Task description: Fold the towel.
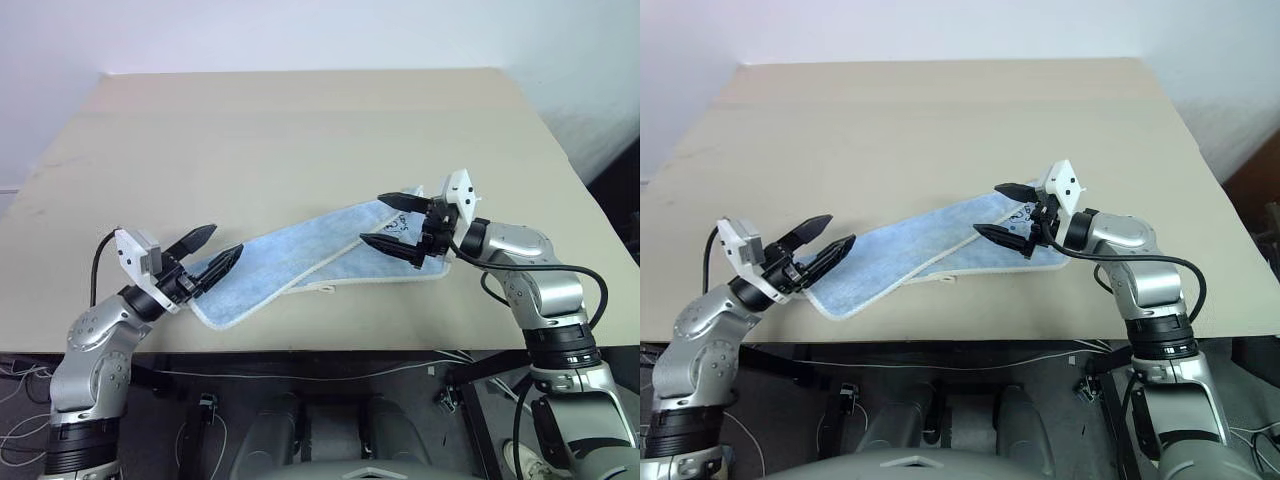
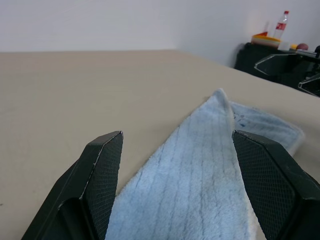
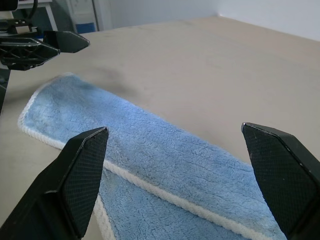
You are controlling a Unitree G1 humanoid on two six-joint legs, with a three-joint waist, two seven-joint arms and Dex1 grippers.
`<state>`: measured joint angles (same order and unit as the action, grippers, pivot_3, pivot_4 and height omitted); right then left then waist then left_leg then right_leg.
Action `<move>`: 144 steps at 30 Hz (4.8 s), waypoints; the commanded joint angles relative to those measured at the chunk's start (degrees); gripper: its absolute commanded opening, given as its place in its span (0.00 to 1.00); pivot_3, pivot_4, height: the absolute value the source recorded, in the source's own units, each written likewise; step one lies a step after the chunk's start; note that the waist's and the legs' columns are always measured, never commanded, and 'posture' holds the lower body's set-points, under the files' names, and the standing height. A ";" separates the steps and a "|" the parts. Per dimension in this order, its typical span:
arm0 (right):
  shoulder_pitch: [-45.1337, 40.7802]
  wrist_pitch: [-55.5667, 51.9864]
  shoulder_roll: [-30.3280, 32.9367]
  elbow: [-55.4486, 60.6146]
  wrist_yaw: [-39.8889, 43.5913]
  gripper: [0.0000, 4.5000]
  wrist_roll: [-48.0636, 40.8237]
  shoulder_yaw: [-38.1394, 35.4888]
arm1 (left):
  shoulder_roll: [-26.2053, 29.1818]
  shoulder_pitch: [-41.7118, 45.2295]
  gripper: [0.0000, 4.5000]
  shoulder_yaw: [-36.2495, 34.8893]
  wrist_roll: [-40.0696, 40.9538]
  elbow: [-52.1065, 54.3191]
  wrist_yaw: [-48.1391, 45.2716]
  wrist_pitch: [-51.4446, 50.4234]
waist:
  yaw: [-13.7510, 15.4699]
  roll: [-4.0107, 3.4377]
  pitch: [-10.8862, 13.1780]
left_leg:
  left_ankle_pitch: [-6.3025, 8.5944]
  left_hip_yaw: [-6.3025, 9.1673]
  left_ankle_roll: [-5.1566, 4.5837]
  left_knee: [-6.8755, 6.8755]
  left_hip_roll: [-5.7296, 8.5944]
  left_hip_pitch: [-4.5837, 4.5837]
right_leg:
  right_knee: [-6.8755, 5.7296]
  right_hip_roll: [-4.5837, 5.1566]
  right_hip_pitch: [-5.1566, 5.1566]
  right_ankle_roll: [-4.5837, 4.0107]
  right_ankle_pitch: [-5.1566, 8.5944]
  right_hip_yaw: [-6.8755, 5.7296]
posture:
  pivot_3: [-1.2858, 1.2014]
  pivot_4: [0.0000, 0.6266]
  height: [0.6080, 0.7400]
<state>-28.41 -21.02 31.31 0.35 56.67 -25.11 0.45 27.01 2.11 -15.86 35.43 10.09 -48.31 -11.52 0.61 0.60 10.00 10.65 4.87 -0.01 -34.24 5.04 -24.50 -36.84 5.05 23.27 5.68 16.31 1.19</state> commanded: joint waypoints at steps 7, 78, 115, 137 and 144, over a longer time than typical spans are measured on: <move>-1.69 0.35 -0.11 1.72 -0.58 1.00 -0.96 -1.51 | 1.14 0.08 0.81 -1.29 -0.32 0.57 -0.71 1.99 | -0.06 0.00 0.00 | 0.00 0.00 0.00 0.00 0.00 0.00 | 0.00 0.00 0.00 0.00 0.00 0.00 | 0.52 0.24 1.00; -43.88 45.80 -4.04 -77.44 -24.97 1.00 53.06 19.24 | -1.43 -7.27 0.81 3.22 -5.15 14.72 11.02 3.21 | -1.80 -0.11 0.06 | -0.11 -0.18 0.13 0.01 0.01 0.19 | -0.38 -0.29 0.06 0.01 -0.03 0.17 | 0.52 0.24 1.00; -45.80 47.51 -5.09 -78.10 -16.29 0.00 52.43 17.36 | -2.68 -18.44 0.81 0.18 -6.41 7.89 6.22 15.91 | -1.83 -0.14 0.07 | -0.15 -0.19 0.20 0.05 -0.02 0.36 | -0.42 -0.34 -0.04 -0.07 -0.06 0.20 | 0.52 0.24 1.00; -38.11 38.98 -2.03 -64.06 -7.39 0.00 44.26 13.45 | 0.63 -12.29 0.81 0.48 -7.50 -8.26 -4.50 23.69 | -1.67 -0.16 0.07 | -0.15 -0.18 0.20 0.06 -0.06 0.39 | -0.41 -0.24 -0.04 -0.11 -0.08 0.21 | 0.52 0.24 1.00; -37.44 35.84 -2.54 -67.82 -8.69 0.11 47.38 16.50 | 1.21 -9.40 0.81 0.99 -7.97 -9.63 -5.50 22.81 | -1.95 -0.17 0.07 | -0.15 -0.19 0.20 0.06 -0.06 0.39 | -0.42 -0.24 -0.02 -0.11 -0.09 0.21 | 0.52 0.24 1.00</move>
<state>-64.32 14.21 28.33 -67.78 48.57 21.91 16.67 27.46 -7.55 -14.61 27.58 -0.07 -53.59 10.74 -1.34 0.43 10.08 10.50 4.68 0.19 -34.18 4.98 -24.11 -37.27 4.80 23.26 5.58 16.22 1.41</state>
